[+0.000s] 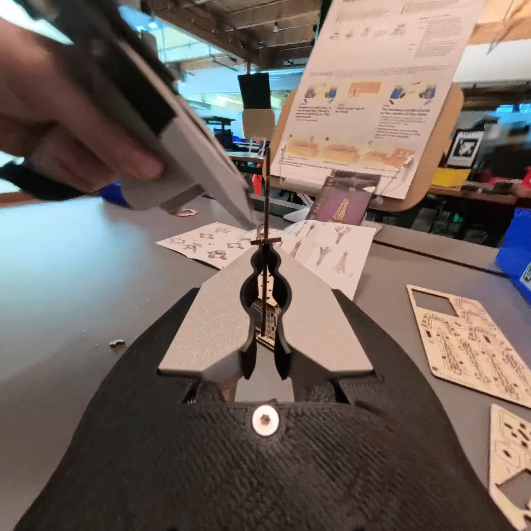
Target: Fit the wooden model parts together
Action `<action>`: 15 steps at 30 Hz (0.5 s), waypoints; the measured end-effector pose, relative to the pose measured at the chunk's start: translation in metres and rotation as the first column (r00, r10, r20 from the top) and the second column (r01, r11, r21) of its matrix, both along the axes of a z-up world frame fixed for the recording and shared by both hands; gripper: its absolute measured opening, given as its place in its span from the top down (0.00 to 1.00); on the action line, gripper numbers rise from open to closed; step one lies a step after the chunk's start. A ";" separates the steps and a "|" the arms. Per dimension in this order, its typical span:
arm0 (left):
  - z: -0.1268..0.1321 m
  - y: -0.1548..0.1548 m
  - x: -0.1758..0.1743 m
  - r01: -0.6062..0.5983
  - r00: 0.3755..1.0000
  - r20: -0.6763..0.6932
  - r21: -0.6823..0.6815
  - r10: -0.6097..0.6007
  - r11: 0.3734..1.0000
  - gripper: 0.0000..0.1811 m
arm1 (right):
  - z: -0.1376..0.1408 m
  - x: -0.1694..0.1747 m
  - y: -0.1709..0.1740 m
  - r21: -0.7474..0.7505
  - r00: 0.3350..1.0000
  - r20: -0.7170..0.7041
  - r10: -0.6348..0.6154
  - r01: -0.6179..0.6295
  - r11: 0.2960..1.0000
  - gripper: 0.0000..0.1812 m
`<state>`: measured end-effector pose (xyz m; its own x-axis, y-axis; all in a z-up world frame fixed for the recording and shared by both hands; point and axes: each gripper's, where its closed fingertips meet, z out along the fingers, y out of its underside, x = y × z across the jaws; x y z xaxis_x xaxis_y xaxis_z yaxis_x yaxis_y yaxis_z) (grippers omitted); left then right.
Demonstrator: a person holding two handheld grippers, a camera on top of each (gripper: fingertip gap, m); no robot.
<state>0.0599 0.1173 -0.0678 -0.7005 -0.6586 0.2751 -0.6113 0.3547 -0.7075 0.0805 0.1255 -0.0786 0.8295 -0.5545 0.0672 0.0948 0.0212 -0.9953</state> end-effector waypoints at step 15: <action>0.025 0.001 -0.001 0.011 0.970 0.243 -0.115 0.018 0.993 0.89 | 0.019 -0.016 -0.005 0.425 0.870 -0.240 0.431 -0.304 0.852 1.00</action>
